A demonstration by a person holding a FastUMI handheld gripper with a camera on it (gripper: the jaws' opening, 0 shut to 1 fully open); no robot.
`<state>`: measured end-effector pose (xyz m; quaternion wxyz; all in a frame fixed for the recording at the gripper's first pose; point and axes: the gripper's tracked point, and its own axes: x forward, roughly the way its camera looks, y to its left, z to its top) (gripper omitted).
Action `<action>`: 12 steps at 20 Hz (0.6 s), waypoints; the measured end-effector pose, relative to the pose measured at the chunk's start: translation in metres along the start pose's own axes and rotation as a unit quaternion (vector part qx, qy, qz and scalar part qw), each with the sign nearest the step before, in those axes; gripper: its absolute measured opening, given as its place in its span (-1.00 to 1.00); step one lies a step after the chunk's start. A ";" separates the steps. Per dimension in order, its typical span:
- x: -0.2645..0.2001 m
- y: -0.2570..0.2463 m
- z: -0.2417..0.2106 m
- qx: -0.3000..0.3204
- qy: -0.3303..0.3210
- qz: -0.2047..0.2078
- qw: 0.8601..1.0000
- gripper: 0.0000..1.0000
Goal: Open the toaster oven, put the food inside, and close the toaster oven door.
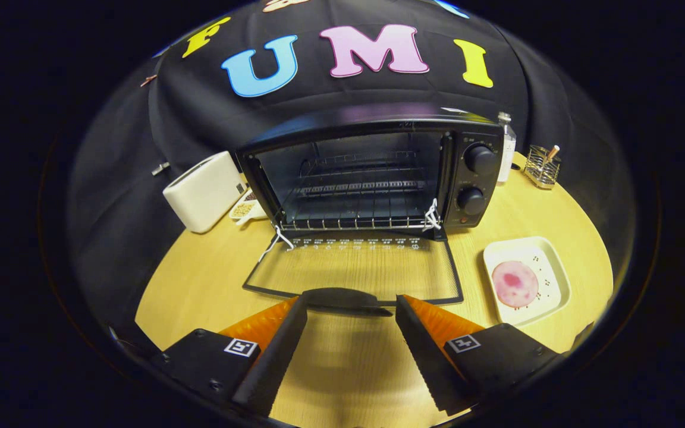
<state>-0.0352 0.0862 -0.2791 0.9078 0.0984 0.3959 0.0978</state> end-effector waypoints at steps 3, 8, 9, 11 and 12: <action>-0.019 -0.027 0.025 0.001 -0.010 0.014 1.000 0.99; -0.043 -0.086 0.054 0.016 -0.015 0.024 0.999 0.99; -0.046 -0.101 0.057 0.028 -0.014 0.020 0.999 0.98; -0.049 -0.127 0.062 0.058 -0.013 0.019 0.998 0.98; -0.049 -0.142 0.061 0.071 -0.010 0.017 0.997 0.98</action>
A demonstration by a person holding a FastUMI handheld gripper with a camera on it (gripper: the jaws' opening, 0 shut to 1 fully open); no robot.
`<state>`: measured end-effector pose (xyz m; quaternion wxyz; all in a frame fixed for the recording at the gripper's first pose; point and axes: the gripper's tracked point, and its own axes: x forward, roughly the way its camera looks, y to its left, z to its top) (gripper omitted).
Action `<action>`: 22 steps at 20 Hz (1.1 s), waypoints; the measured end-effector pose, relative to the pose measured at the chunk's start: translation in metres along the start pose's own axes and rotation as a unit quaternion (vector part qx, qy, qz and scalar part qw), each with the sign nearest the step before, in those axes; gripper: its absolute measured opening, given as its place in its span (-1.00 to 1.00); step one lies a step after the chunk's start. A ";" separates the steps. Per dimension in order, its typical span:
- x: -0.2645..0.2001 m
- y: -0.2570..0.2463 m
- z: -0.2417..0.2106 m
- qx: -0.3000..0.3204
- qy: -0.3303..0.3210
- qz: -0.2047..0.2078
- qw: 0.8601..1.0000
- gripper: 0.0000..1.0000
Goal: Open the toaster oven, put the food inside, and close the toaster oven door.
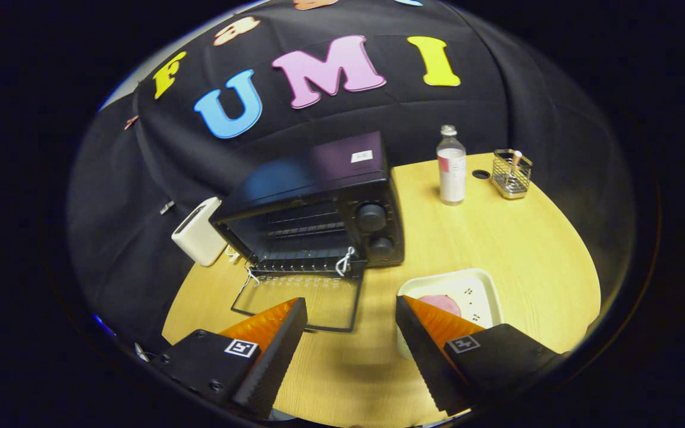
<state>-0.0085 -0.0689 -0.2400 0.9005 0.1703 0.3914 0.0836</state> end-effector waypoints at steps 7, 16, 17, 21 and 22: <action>-0.001 -0.083 -0.006 0.048 0.037 -0.010 0.998 0.99; 0.025 -0.167 -0.045 0.059 0.094 -0.062 0.992 0.99; 0.029 -0.173 -0.050 0.051 0.102 -0.070 0.991 0.99; 0.042 -0.176 -0.071 0.025 0.126 -0.083 0.988 0.99; 0.040 -0.176 -0.072 0.018 0.134 -0.084 0.987 0.99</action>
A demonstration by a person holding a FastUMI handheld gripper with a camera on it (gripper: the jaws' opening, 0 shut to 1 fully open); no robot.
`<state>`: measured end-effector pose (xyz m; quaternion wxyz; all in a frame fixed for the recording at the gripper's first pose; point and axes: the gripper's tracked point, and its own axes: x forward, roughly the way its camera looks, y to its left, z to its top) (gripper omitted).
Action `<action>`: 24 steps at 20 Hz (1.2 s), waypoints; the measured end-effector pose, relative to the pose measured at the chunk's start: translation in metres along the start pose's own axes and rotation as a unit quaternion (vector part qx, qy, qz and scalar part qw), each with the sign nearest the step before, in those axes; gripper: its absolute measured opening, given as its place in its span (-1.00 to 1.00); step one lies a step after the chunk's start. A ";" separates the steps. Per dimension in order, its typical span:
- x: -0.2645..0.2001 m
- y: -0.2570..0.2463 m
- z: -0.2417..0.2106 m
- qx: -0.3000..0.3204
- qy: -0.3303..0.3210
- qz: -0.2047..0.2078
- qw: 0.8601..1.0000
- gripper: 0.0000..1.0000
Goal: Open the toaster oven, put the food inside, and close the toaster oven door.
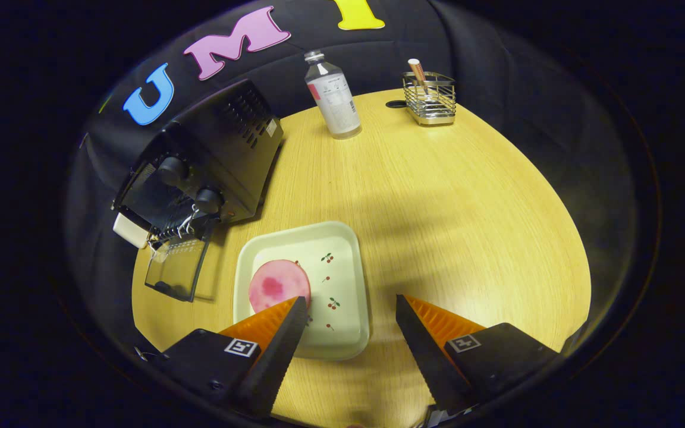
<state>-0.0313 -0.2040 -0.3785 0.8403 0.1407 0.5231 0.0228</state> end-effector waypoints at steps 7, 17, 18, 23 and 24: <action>0.006 -0.003 -0.001 -0.064 0.005 -0.039 0.997 0.66; 0.005 0.001 -0.004 -0.052 0.034 -0.062 0.996 -0.10; 0.006 0.002 -0.004 -0.047 0.035 -0.061 0.996 -0.23; 0.006 0.002 -0.002 -0.034 0.038 -0.044 0.998 -0.65; 0.010 0.002 -0.004 -0.023 0.038 -0.037 0.998 -0.71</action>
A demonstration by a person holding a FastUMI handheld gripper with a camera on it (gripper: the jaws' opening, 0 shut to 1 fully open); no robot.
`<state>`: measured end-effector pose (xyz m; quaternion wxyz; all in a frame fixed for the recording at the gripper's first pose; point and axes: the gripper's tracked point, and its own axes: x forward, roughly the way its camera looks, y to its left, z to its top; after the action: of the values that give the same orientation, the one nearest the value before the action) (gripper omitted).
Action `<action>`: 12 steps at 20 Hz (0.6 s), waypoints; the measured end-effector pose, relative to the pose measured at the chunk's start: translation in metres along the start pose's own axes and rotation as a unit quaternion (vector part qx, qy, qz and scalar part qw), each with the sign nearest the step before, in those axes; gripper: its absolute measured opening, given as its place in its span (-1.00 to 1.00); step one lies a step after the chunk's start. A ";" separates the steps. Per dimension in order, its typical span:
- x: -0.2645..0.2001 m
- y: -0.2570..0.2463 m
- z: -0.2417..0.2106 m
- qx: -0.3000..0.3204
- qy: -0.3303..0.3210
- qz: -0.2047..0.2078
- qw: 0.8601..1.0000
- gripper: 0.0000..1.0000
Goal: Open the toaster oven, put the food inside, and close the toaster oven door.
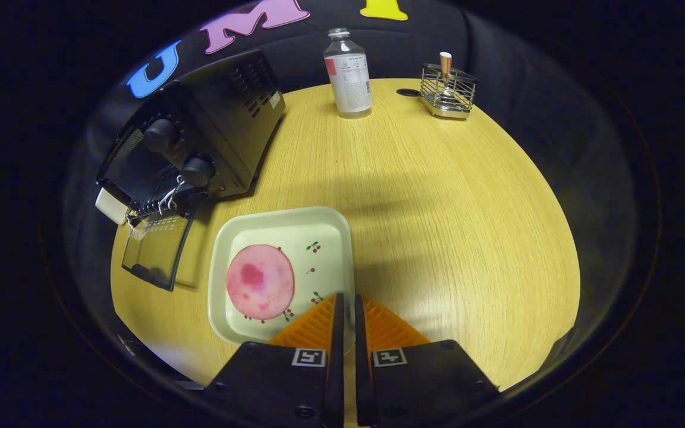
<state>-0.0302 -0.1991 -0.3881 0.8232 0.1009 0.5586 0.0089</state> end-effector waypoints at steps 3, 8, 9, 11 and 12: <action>-0.001 0.004 0.000 0.041 0.001 0.025 0.999 -0.85; -0.008 0.014 -0.005 0.133 0.009 0.069 0.989 -0.87; -0.010 0.017 -0.004 0.155 0.007 0.080 0.985 -0.88; -0.017 0.021 -0.002 0.189 0.003 0.096 0.977 -0.88; -0.020 0.023 0.001 0.202 0.001 0.104 0.974 -0.87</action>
<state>-0.0350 -0.1793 -0.3653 0.7800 0.3224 0.5360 -0.0188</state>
